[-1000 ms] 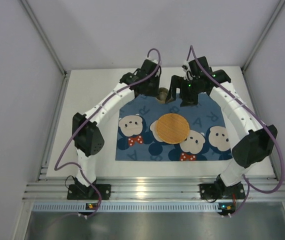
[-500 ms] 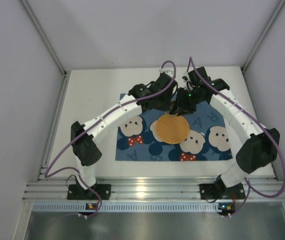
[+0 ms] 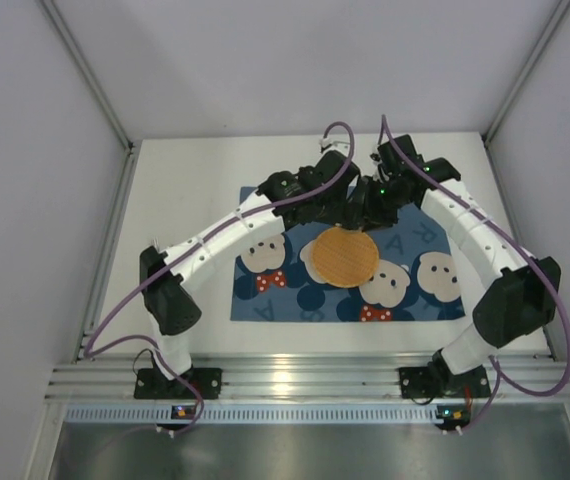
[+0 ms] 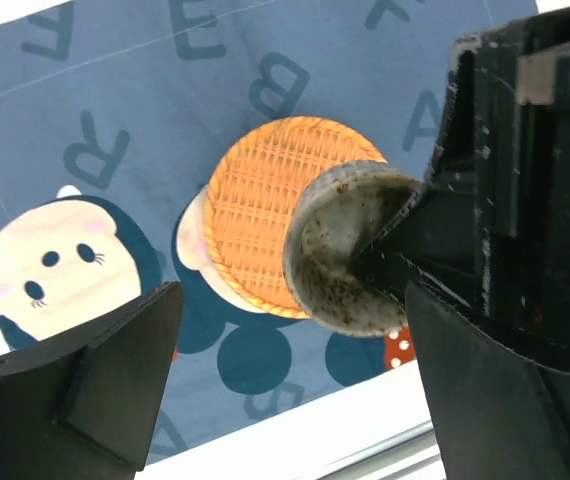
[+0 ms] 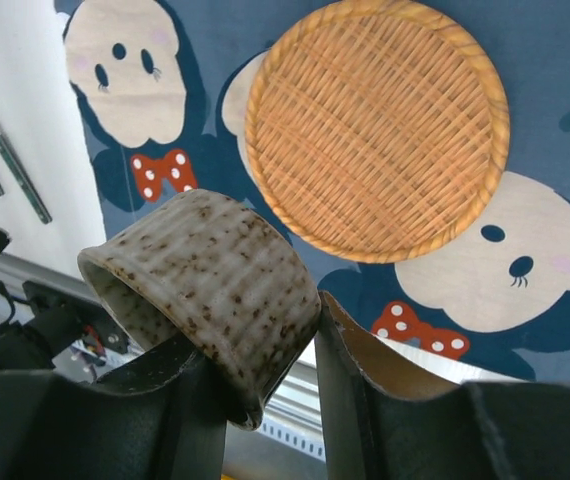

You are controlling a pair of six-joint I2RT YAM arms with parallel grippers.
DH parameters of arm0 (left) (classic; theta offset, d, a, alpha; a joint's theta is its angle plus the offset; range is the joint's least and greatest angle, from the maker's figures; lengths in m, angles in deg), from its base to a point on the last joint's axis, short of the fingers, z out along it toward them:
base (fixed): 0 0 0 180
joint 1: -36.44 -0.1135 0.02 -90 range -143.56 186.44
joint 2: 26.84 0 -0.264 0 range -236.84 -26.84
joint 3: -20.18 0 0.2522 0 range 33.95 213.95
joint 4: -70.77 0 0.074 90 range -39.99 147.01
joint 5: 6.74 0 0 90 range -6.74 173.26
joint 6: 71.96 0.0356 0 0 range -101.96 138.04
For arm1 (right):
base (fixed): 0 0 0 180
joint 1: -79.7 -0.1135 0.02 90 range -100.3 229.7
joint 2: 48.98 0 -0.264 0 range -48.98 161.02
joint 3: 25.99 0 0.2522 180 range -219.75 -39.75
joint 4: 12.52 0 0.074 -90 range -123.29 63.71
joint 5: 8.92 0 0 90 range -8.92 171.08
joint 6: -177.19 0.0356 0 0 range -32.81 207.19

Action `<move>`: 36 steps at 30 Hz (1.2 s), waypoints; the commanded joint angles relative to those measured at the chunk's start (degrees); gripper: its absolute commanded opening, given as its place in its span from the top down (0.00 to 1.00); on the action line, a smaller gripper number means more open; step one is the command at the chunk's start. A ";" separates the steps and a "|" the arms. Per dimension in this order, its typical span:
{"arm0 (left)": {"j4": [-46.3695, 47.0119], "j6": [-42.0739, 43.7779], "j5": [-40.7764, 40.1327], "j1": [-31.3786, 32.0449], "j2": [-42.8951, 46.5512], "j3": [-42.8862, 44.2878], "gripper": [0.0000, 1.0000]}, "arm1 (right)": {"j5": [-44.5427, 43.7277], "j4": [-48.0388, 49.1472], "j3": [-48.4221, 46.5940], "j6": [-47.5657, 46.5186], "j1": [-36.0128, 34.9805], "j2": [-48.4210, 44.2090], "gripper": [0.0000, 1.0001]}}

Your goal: Set the dinner table for one person

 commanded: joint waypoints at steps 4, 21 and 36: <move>-0.41 -0.10 -2.50 -2.59 5.17 0.79 0.02 | -2.60 2.32 -4.04 -0.63 3.67 5.11 1.00; 4.25 -0.37 6.02 -28.70 30.40 -33.14 0.02 | 3.46 6.70 -18.02 0.95 25.31 34.20 1.00; -1.65 -1.60 8.05 -40.56 28.48 -41.75 0.02 | -1.98 7.68 -13.37 0.43 26.98 35.98 0.21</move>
